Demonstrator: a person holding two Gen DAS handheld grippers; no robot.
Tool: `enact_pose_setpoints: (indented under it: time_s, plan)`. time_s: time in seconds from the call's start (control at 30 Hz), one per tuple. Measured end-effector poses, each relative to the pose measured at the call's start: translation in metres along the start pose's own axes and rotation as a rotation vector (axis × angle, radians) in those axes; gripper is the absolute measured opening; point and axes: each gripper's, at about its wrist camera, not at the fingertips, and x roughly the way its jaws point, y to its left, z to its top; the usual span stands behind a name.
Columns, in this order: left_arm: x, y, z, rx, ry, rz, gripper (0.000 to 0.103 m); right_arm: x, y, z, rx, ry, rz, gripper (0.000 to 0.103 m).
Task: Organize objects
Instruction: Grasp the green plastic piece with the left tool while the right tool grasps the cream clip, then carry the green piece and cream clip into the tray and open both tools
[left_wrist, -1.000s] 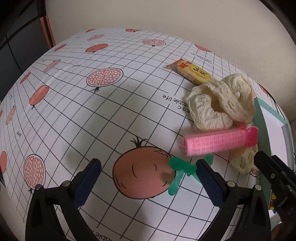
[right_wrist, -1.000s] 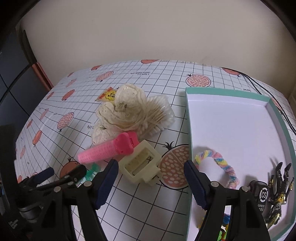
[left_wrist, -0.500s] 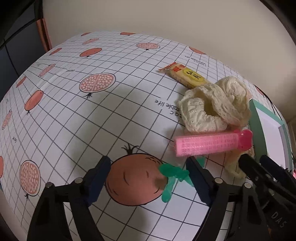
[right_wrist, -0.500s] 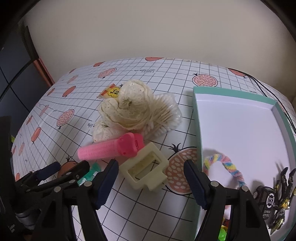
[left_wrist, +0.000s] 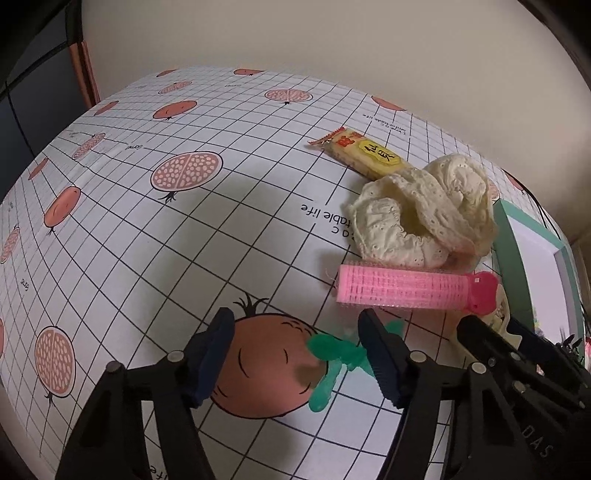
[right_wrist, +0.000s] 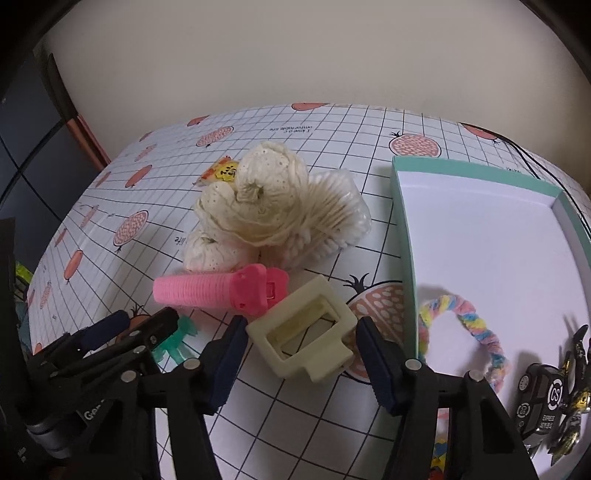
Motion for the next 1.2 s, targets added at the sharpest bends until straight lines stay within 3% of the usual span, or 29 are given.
enact_pose_setpoints:
  time_s: [0.07,0.3,0.67,1.2]
  plan:
    - [-0.001,-0.001,-0.001,0.009,-0.003,-0.007,0.063,-0.001,-0.001,0.0,0.002,0.001,0.006,0.063]
    - [-0.004,-0.008,-0.002,0.038,-0.001,-0.083,0.029,-0.005,-0.004,-0.001,0.007,-0.002,0.011,0.063]
    - [-0.006,-0.006,0.0,0.028,0.005,-0.111,0.029,-0.018,-0.008,-0.002,0.016,-0.025,0.018,0.063]
    - [-0.036,-0.008,0.009,0.017,-0.051,-0.132,0.029,-0.048,-0.011,-0.002,0.021,-0.082,0.027,0.063]
